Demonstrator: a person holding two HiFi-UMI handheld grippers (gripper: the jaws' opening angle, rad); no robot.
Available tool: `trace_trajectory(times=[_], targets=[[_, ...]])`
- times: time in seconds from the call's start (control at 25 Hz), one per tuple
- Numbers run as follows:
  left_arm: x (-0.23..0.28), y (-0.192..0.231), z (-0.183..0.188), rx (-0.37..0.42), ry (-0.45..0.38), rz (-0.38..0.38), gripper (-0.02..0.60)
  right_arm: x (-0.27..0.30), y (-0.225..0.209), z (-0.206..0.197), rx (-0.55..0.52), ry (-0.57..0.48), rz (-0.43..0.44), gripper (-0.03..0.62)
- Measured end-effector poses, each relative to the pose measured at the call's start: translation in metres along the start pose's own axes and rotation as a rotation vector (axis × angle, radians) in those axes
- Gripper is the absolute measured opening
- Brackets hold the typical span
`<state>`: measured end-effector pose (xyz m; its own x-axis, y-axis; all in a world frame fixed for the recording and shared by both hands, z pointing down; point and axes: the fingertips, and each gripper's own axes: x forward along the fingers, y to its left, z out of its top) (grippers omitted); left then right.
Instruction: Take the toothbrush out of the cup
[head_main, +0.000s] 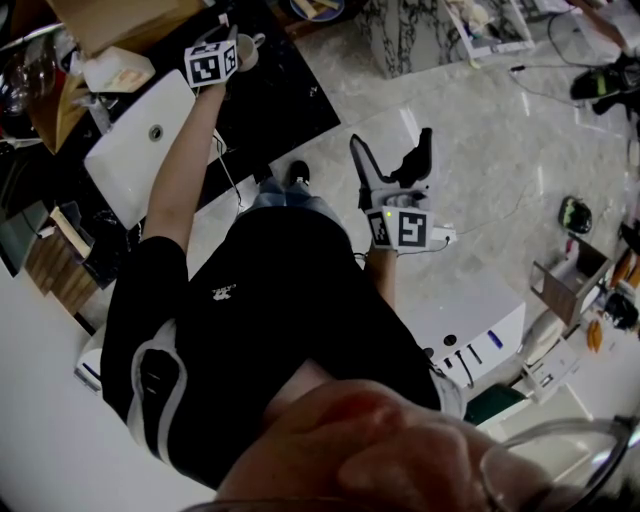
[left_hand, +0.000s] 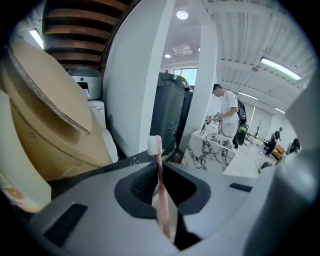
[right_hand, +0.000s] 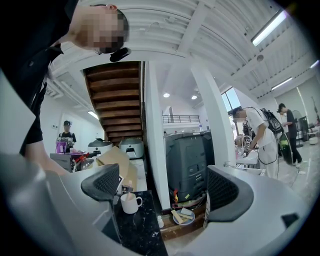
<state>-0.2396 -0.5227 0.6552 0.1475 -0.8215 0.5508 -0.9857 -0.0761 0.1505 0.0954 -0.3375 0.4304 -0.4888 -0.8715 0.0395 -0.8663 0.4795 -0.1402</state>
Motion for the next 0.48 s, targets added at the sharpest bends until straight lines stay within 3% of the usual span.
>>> trace_trajectory(times=[0.48], targets=[[-0.0045, -0.0019, 0.0048, 0.013, -0.019, -0.027, 0.026, 0.0009, 0.0015, 0.0007, -0.004, -0.003, 0.004, 0.526]])
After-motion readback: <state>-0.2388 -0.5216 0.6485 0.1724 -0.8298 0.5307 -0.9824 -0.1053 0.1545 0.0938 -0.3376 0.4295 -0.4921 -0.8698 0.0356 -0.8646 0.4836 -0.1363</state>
